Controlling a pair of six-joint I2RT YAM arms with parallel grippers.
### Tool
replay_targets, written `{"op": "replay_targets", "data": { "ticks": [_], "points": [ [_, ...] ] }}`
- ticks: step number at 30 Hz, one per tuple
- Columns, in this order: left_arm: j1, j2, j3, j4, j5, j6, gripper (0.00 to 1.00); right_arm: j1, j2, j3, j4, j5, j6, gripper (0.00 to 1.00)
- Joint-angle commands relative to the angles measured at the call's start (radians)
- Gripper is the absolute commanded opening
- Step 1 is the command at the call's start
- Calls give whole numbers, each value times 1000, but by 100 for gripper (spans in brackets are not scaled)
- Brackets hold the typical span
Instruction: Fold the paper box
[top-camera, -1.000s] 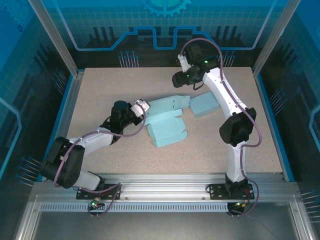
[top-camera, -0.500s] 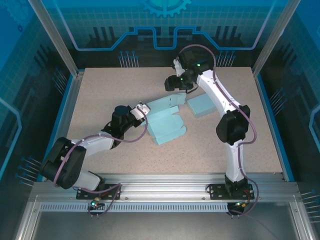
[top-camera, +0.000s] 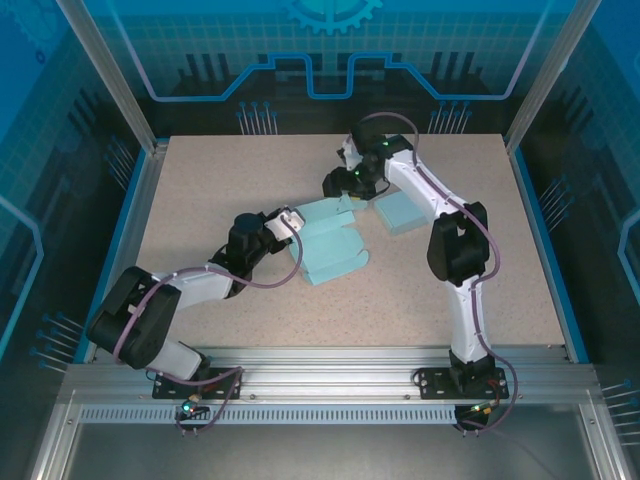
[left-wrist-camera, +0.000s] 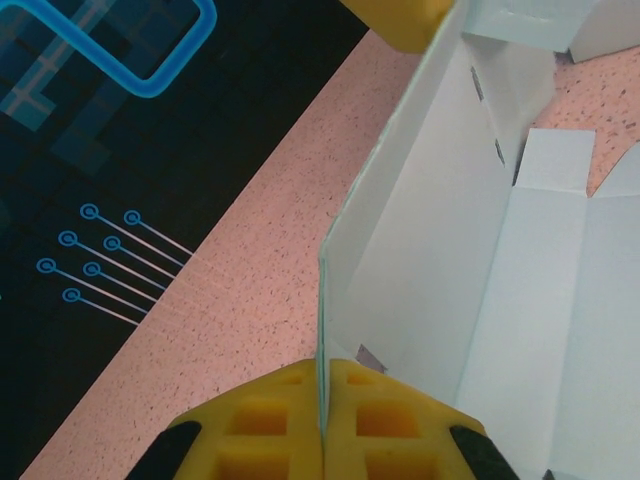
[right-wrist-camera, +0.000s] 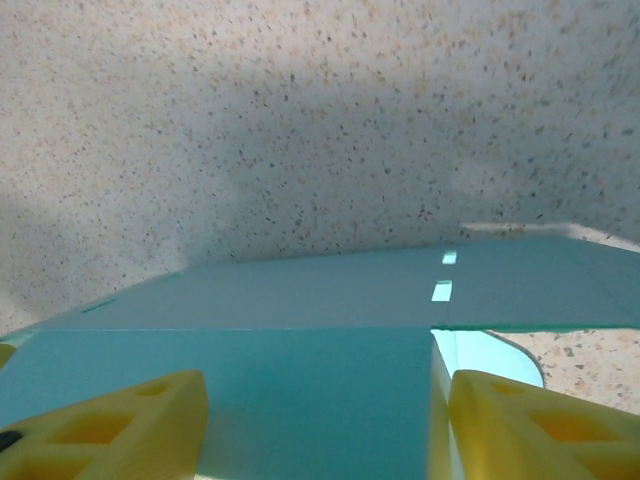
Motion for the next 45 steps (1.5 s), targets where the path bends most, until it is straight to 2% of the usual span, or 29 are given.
{"op": "replay_targets", "data": {
  "ticks": [1,8,11,14,17,22,26,32,39,45],
  "points": [
    [-10,10,-9,54,-27,26,3,-9,-53,-73,58,-71,45,66],
    [-15,31,-10,57,-34,43,3,-17,-56,-123,160,-151,106,56],
    [-17,38,-12,54,-38,42,6,-20,-58,-125,166,-132,114,48],
    [-17,33,-13,40,-31,30,18,-27,-62,-136,173,-121,116,49],
    [-17,14,-9,14,-18,14,30,-32,-63,-148,180,-118,112,44],
    [-17,-22,51,-116,23,5,38,-33,-63,-165,193,-118,105,36],
    [-27,-30,108,-191,52,22,47,-32,-69,-180,208,-119,105,35],
    [-74,1,219,-361,54,79,48,-31,-70,-180,212,-118,101,35],
    [-92,90,289,-418,-16,122,47,-31,-76,-188,220,-121,100,34],
    [-91,129,351,-515,24,71,47,-28,-79,-198,231,-125,100,31]
  ]
}}
